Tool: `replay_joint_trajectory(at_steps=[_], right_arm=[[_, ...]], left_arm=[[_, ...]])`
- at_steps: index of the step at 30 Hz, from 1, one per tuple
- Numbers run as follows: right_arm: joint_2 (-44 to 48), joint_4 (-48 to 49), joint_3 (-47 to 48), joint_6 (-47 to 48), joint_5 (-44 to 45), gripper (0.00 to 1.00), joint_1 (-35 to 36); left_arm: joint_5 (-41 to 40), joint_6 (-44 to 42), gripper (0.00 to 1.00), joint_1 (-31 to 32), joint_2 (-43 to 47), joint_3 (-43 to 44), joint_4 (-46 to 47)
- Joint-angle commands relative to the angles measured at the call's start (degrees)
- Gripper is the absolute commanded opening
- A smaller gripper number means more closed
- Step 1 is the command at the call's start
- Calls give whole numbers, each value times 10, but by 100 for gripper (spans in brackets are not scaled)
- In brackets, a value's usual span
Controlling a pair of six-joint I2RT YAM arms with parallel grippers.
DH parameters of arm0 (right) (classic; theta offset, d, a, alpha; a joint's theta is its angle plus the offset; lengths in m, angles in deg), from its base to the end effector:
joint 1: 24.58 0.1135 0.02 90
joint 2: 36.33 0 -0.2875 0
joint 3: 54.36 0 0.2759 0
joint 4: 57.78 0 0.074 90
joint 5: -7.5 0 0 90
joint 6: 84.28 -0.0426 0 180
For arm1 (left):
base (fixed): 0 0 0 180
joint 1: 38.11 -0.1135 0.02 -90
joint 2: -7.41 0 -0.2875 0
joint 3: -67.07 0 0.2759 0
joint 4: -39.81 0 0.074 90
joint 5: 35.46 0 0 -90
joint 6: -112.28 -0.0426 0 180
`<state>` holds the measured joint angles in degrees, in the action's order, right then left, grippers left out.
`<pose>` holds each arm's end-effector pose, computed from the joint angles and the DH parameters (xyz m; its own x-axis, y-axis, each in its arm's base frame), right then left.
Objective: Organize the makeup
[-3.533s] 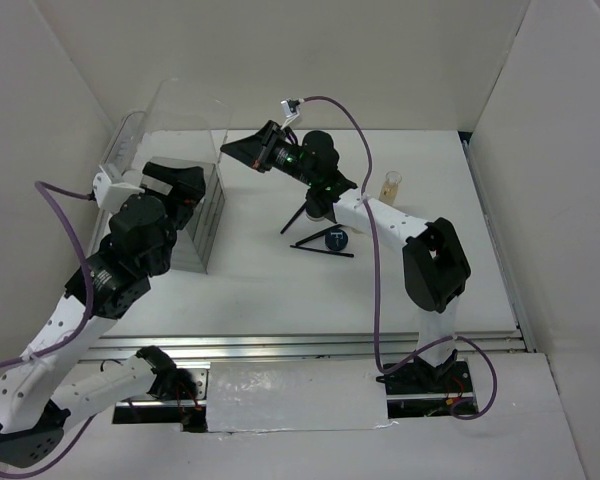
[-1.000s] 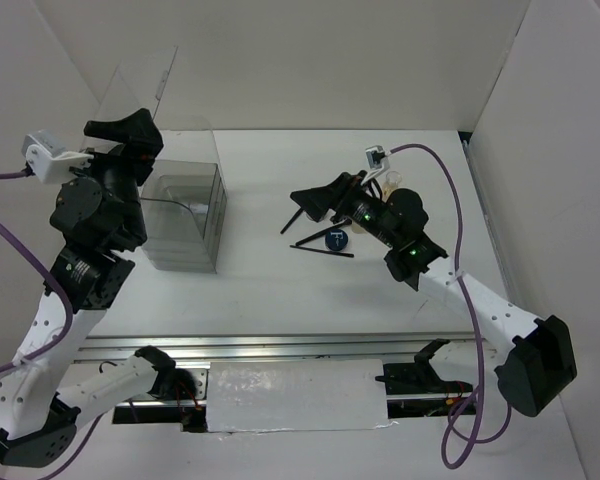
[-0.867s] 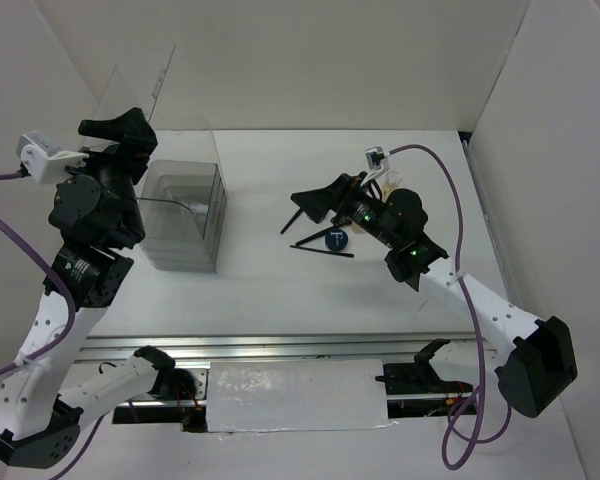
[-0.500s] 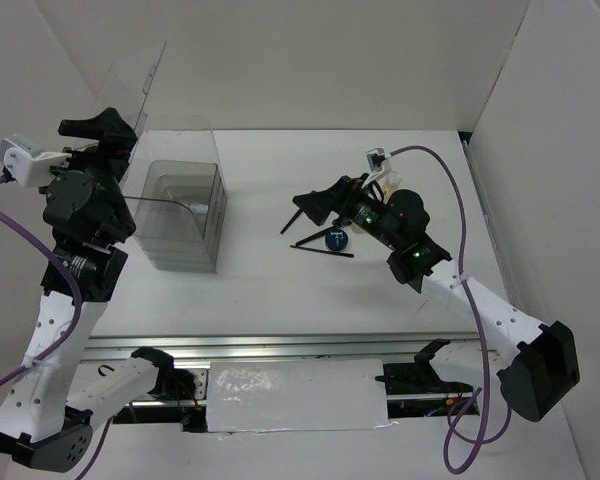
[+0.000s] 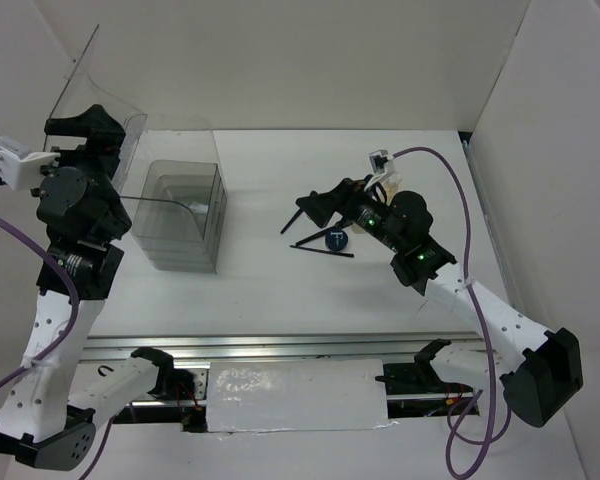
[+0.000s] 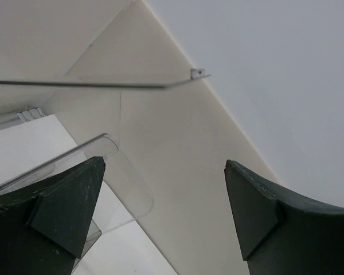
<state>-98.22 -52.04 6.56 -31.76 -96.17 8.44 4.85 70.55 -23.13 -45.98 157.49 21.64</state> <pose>0.2254 0.1585 0.3720 -0.3870 0.4536 -0.8028 -0.6193 0.5171 0.5908 0.1677 -0.0112 0.5433 0.6033 -0.6612 -0.4459 -0.1197 0.4778 -0.8703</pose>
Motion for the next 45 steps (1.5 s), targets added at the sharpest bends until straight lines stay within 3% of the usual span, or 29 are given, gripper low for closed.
replay_joint_trajectory(at_steps=[1,20,30,36,40,41,45], right_arm=[[21,-10,9,21,14,100,2],[54,-64,4,46,47,100,1],[76,-179,44,57,121,100,2],[146,-236,44,64,167,100,2],[172,-314,84,71,263,100,0],[173,-327,94,76,275,100,-1],[183,-405,140,77,307,100,-7]], left_arm=[[-37,13,99,-5,18,0,19],[-4,-20,100,-4,34,0,34],[139,9,99,-1,64,69,-96],[209,-14,99,-1,121,57,-142],[333,-46,100,-1,124,47,-162],[408,-49,99,-1,114,43,-166],[574,-55,99,13,43,1,-149]])
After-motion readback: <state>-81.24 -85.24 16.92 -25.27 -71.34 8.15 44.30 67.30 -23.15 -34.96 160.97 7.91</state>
